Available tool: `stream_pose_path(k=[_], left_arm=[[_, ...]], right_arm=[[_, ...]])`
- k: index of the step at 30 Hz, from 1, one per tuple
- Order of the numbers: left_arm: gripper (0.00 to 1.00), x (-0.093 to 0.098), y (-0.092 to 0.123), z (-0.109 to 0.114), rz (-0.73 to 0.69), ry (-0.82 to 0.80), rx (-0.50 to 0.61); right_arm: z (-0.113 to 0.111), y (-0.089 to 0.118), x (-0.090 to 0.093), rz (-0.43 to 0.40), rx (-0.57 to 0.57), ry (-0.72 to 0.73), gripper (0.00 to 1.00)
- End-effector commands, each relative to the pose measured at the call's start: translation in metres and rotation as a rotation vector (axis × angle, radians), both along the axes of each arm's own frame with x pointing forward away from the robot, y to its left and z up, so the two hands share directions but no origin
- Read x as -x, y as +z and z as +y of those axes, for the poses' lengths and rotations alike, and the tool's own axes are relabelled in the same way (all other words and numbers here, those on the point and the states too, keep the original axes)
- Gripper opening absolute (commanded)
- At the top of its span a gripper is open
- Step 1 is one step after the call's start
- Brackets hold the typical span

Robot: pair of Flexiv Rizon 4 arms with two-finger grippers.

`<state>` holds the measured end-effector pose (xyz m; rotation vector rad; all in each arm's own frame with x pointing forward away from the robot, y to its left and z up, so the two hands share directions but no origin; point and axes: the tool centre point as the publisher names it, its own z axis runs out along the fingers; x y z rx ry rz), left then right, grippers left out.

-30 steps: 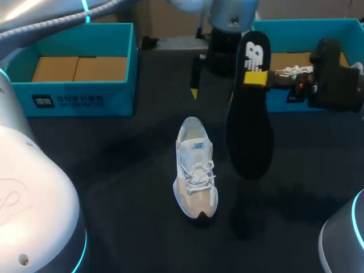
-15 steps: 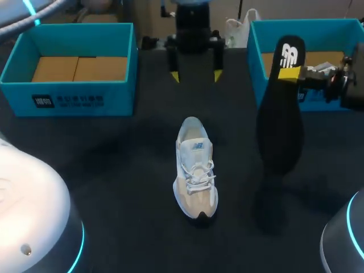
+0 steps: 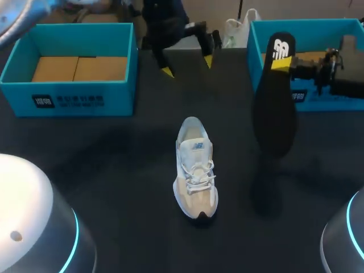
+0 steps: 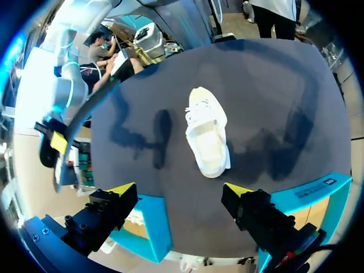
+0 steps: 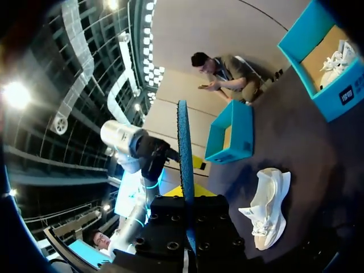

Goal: Take the shoe out of the shoebox, open the shoe tongue, remove and reinsert the insole, then place the shoe into the shoebox

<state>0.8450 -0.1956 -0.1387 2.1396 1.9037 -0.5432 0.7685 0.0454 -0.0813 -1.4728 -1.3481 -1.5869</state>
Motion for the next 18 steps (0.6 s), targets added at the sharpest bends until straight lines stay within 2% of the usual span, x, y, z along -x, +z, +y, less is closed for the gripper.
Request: stream_pose_path(k=[1,10,18], left_arm=[[1.0,0.018,0.014,0.022,-0.035,0.029,0.35],[1.0,0.028,0.033,0.035,-0.059,0.026,0.465],[1.0,0.033,0.033,0.039,-0.075,0.007,0.458]], right_arm=[[0.014,0.0,-0.042,0.018,-0.008,0.081,0.0],[0.028,-0.002,-0.064,0.077,-0.031,0.145,0.0],[0.039,-0.011,-0.081,0.159,-0.061,0.164,0.0]])
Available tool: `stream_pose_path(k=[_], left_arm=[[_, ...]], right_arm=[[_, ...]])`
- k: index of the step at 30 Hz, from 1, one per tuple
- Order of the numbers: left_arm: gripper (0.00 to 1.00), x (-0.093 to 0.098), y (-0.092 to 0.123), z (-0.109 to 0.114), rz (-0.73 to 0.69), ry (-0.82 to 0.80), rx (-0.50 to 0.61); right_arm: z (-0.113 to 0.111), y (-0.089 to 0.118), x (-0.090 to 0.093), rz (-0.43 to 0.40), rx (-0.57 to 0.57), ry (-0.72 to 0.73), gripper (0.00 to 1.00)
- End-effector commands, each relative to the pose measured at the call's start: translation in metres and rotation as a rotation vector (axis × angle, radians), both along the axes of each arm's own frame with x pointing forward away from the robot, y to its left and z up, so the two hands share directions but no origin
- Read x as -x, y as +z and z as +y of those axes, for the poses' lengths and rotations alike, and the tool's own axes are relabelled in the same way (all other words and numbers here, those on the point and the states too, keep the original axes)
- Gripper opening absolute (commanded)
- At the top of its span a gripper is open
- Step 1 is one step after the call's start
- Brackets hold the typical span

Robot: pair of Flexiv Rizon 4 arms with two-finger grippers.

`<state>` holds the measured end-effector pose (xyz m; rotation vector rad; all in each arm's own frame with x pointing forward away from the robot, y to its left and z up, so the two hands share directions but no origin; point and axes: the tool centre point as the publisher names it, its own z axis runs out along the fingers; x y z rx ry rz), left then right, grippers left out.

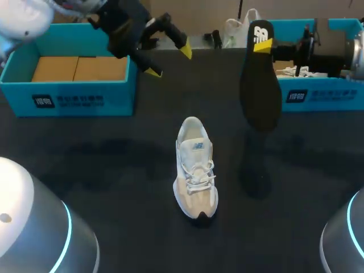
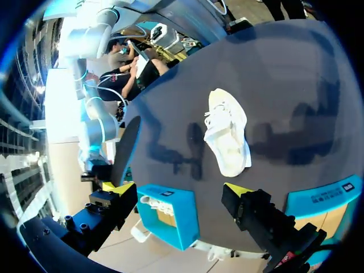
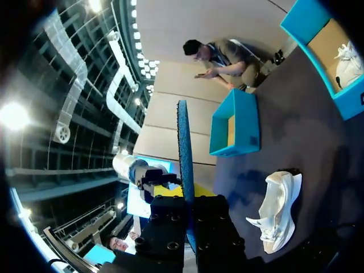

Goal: Take the shoe out of the shoebox, open the shoe tongue, remove and reinsert the insole, then place the shoe into the shoebox

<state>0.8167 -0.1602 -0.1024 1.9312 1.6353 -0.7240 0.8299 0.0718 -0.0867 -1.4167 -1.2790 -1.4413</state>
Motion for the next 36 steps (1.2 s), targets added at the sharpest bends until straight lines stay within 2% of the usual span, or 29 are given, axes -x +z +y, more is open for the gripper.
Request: stream_pose_path(k=[1,8,21,27,29,36], left_arm=[[1.0,0.004,-0.004,0.004,-0.006,0.016,0.127],[1.0,0.004,-0.004,0.004,-0.006,0.016,0.127],[1.0,0.004,-0.004,0.004,-0.006,0.016,0.127],[1.0,0.006,-0.004,-0.01,-0.046,0.02,0.272],[1.0,0.005,-0.004,-0.013,-0.043,0.022,0.292],[1.0,0.006,-0.005,-0.023,-0.061,0.005,0.402]], right_arm=[[0.014,-0.008,-0.022,0.056,-0.007,0.065,0.0],[0.03,-0.015,-0.031,0.115,-0.04,0.079,0.0],[0.059,-0.023,-0.034,0.186,-0.092,0.093,0.0],[0.063,-0.019,-0.03,0.224,-0.117,0.082,0.0],[0.064,-0.015,-0.028,0.239,-0.143,0.078,0.0],[0.062,-0.007,-0.027,0.266,-0.123,0.081,0.0]])
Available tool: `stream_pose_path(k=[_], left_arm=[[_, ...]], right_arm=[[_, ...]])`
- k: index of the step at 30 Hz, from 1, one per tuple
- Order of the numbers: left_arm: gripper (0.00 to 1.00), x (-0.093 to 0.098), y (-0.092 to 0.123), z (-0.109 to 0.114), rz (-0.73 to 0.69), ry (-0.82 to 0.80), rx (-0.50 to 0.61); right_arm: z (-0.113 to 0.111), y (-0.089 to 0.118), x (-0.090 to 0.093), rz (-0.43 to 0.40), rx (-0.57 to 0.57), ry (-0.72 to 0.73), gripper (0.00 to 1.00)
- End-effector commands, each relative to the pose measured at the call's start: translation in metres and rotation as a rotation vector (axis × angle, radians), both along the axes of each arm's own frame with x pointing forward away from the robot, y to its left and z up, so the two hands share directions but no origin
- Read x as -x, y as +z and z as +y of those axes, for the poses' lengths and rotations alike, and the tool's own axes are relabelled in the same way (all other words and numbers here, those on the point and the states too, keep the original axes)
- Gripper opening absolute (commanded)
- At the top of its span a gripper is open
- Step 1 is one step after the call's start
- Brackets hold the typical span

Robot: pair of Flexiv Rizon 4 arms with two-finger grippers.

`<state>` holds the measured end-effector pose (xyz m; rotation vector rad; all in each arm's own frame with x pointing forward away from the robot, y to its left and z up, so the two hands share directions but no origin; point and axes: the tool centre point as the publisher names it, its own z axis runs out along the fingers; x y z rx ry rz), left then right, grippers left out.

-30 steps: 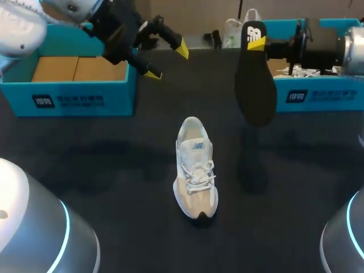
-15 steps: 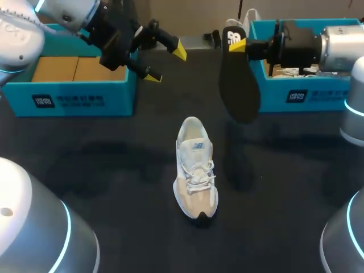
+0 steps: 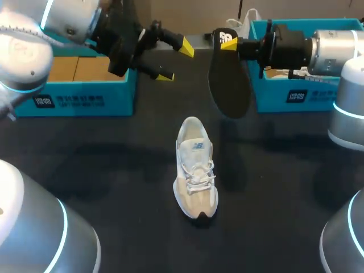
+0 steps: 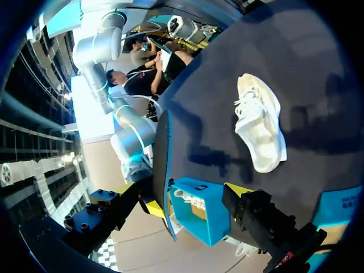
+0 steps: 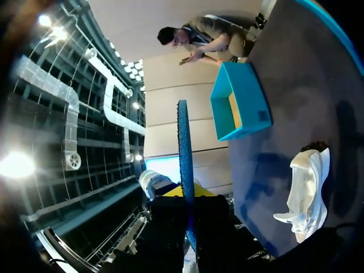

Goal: Take the shoe out of the shoebox, open the shoe tongue, remove and reinsert the insole, then place the shoe into the shoebox

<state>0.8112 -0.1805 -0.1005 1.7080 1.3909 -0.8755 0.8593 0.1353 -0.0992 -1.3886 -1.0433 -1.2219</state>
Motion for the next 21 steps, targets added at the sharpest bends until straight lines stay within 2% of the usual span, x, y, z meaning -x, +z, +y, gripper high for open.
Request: stream_pose_path(k=[1,9,21], left_arm=[[1.0,0.0,-0.007,-0.004,-0.013,0.016,0.103],[1.0,0.001,-0.002,-0.017,0.001,0.04,0.243],[1.0,0.004,-0.003,-0.035,0.012,0.075,0.34]], right_arm=[[-0.001,0.007,0.002,0.008,0.015,-0.001,0.0],[0.01,0.006,-0.002,0.024,0.007,-0.013,0.0],[0.023,0.005,-0.009,0.042,0.009,-0.053,0.0]])
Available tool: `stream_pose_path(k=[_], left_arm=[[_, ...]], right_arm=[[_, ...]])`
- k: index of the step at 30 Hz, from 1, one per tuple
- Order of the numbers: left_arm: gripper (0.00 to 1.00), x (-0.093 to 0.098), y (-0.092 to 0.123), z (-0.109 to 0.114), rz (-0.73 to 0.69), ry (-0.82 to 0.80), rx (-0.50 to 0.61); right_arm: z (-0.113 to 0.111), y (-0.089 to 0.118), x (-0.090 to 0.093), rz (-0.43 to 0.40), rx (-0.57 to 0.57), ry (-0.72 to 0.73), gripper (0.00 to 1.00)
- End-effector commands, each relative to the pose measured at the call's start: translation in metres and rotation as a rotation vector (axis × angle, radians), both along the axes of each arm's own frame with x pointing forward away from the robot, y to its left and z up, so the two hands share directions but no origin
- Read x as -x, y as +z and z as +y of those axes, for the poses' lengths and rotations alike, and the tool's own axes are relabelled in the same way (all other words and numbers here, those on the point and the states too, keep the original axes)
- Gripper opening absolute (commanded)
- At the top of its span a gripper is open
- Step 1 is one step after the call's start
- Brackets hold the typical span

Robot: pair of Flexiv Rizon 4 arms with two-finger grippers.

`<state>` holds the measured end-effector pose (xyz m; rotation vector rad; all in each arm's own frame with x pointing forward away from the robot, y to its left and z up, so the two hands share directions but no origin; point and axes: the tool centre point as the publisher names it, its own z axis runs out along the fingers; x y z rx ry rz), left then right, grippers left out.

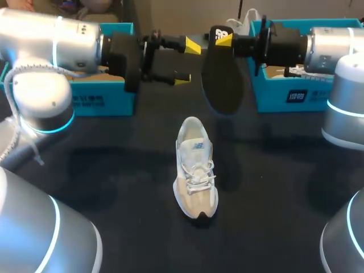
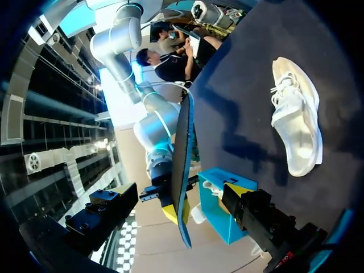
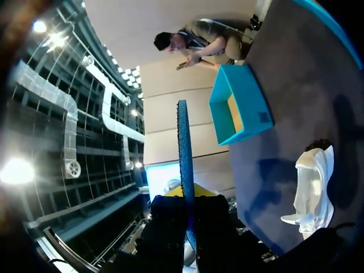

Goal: Take the shoe out of the shoebox, open the shoe tongue, remove and reinsert the insole, then place the shoe into the shoebox

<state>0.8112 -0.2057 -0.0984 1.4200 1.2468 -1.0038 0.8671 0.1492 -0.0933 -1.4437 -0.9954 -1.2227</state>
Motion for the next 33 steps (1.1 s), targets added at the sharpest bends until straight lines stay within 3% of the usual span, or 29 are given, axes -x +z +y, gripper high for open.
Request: stream_pose_path(k=[1,5,7,11,12,13,16,22,24,25,33], left_arm=[[1.0,0.005,-0.005,-0.012,-0.003,0.008,0.046],[1.0,0.006,-0.004,-0.02,0.005,0.006,0.076],[0.92,0.006,-0.004,-0.023,0.006,0.01,0.089],[0.91,0.005,-0.003,-0.029,0.016,0.016,0.115],[0.87,0.005,-0.003,-0.03,0.015,0.017,0.122],[0.75,0.005,-0.003,-0.031,0.016,0.017,0.124],[0.65,0.004,-0.004,-0.034,0.021,0.016,0.132],[0.35,0.002,-0.005,-0.043,0.027,0.015,0.144],[0.07,0.002,-0.006,-0.044,0.027,0.012,0.147],[0.0,0.002,-0.006,-0.045,0.027,0.012,0.148],[0.0,0.002,-0.01,-0.045,0.06,0.004,0.166]], right_arm=[[0.01,-0.001,-0.001,0.009,-0.003,-0.008,0.0],[0.013,-0.003,-0.002,0.015,-0.004,-0.011,0.0],[0.014,-0.004,-0.002,0.019,-0.006,-0.011,0.0],[0.015,-0.004,-0.002,0.025,-0.006,-0.01,0.0],[0.015,-0.004,-0.002,0.025,-0.006,-0.009,0.0],[0.015,-0.005,-0.002,0.025,-0.007,-0.01,0.0],[0.016,-0.005,-0.003,0.028,-0.008,-0.007,0.0],[0.02,-0.008,0.0,0.03,-0.011,-0.007,0.0],[0.019,-0.009,0.001,0.033,-0.011,-0.01,0.0],[0.019,-0.01,0.002,0.034,-0.01,-0.011,0.0],[0.021,-0.01,0.007,0.031,-0.022,-0.023,0.0]])
